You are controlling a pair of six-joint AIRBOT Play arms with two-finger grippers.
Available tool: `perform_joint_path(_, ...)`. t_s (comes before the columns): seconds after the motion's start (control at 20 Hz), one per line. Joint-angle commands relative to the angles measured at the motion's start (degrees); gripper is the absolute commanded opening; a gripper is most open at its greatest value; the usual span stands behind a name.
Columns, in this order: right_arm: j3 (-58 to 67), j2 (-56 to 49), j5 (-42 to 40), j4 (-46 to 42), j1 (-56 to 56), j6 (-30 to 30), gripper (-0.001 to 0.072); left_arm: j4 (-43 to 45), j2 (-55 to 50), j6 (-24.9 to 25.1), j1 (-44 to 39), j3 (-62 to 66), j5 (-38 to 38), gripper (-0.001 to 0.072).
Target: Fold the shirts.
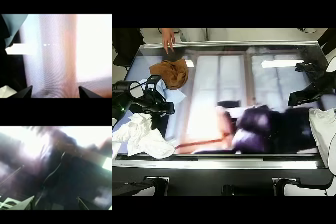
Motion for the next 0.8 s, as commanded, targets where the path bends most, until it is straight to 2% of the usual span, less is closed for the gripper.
perform_joint_path(0.0, -0.02, -0.04, 0.02, 0.0, 0.04, 0.0, 0.0624, 0.02, 0.04, 0.02, 0.02, -0.02, 0.0, 0.0647)
perform_joint_path(0.65, -0.02, -0.04, 0.02, 0.0, 0.04, 0.0, 0.0624, 0.02, 0.04, 0.02, 0.0, -0.02, 0.02, 0.0647)
perform_joint_path(0.75, -0.02, -0.04, -0.5, 0.02, 0.04, 0.0, 0.0624, -0.02, -0.24, 0.02, 0.02, -0.04, 2.21, 0.0648)
